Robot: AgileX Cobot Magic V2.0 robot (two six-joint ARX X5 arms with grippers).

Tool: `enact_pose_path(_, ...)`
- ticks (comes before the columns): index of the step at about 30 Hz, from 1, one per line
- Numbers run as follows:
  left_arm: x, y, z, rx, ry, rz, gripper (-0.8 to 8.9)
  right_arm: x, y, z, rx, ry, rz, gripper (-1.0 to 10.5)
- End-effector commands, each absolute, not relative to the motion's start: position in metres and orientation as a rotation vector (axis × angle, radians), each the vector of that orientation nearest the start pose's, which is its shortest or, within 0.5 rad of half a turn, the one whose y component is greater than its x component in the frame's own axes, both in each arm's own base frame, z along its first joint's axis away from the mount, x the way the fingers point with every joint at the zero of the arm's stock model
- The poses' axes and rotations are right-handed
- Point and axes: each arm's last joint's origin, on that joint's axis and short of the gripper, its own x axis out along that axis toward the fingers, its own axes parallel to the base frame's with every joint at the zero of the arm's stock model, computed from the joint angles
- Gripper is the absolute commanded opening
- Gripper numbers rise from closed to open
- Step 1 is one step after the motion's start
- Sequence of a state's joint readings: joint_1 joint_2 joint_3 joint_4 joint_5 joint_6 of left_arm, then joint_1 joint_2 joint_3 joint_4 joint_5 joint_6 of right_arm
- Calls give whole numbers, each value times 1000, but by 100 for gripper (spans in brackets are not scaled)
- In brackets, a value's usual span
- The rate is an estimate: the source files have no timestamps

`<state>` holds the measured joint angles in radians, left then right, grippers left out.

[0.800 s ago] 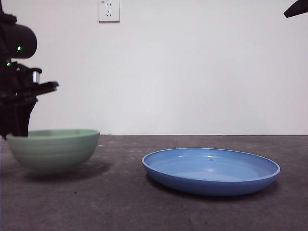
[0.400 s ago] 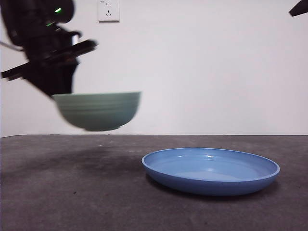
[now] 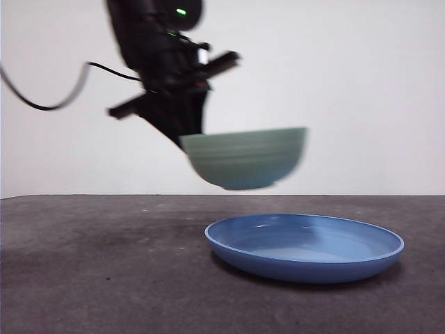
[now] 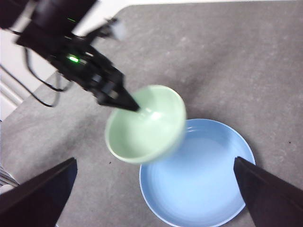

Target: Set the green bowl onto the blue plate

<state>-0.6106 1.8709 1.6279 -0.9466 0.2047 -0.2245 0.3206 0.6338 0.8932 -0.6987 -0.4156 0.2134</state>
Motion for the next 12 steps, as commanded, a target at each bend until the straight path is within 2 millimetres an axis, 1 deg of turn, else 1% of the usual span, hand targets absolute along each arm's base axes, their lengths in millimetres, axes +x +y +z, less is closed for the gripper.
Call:
enact_pose_path(1, 320, -251, 256, 78, 1289, -594, 15, 104, 47, 346, 211, 497, 682, 643)
enact_pose_path(5, 325, -282, 240, 121, 1311, -632, 15, 104, 47, 346, 211, 498, 683, 643)
enact_pose_path(7, 329, -297, 228, 153, 1323, -654, 15, 104, 47, 346, 210, 500, 683, 643)
enact_pose_path(9, 334, -304, 218, 162, 1340, -652, 15, 104, 47, 346, 208, 498, 683, 643)
enact_pose_path(12, 337, -306, 208, 172, 1361, -641, 15, 104, 47, 346, 205, 497, 684, 643)
